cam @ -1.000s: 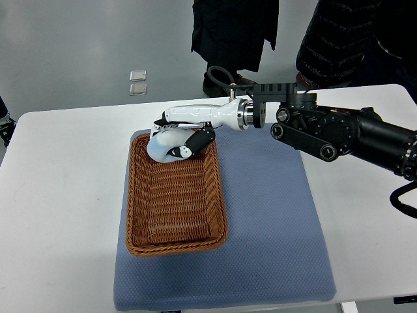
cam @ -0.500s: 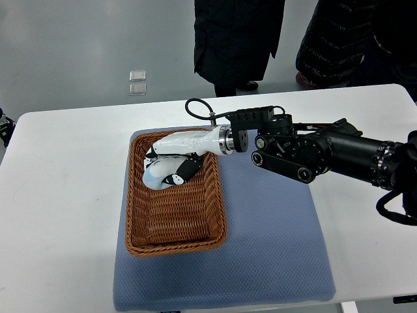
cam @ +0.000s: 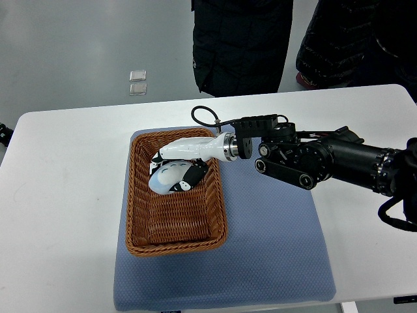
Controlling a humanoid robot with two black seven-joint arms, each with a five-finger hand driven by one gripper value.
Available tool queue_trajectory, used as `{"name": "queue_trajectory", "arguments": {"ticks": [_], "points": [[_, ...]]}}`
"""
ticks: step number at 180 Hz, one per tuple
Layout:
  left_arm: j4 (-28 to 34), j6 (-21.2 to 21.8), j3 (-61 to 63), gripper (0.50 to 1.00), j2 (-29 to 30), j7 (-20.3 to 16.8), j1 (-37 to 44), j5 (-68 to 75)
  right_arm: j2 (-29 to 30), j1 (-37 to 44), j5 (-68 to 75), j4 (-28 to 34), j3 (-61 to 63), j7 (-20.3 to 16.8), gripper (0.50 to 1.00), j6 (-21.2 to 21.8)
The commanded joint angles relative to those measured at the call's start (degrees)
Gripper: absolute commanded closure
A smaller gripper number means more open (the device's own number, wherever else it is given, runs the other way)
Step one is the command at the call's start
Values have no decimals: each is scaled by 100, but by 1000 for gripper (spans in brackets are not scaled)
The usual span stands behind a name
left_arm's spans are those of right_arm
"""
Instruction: Place blue toy in brown basket
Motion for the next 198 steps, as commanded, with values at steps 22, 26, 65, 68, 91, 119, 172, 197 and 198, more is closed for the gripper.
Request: {"name": "queue_trajectory", "arguments": {"ticks": [22, 26, 65, 68, 91, 119, 172, 197, 198], "points": [[-4, 0, 0, 500, 0, -1, 0, 0, 0, -10, 7, -2, 2, 5, 634, 0], [5, 0, 0, 500, 0, -1, 0, 0, 0, -10, 16, -2, 2, 5, 634, 0], [-4, 0, 0, 500, 0, -1, 0, 0, 0, 34, 139, -11, 99, 49, 634, 176], [-4, 0, 0, 500, 0, -1, 0, 0, 0, 43, 192, -11, 99, 58, 634, 211], [-4, 0, 0, 500, 0, -1, 0, 0, -79, 149, 894, -2, 265, 32, 634, 641], [-3, 0, 0, 500, 0, -1, 0, 0, -272, 175, 1852, -20, 933, -12, 634, 1379], [5, 0, 0, 500, 0, -1, 0, 0, -712, 87, 3610, -187, 1180, -408, 603, 1846], [-4, 0, 0, 500, 0, -1, 0, 0, -932, -115, 4217, -248, 1189, -504, 603, 1846], [-4, 0, 0, 500, 0, -1, 0, 0, -967, -132, 4278, -248, 1189, -522, 603, 1846]]}}
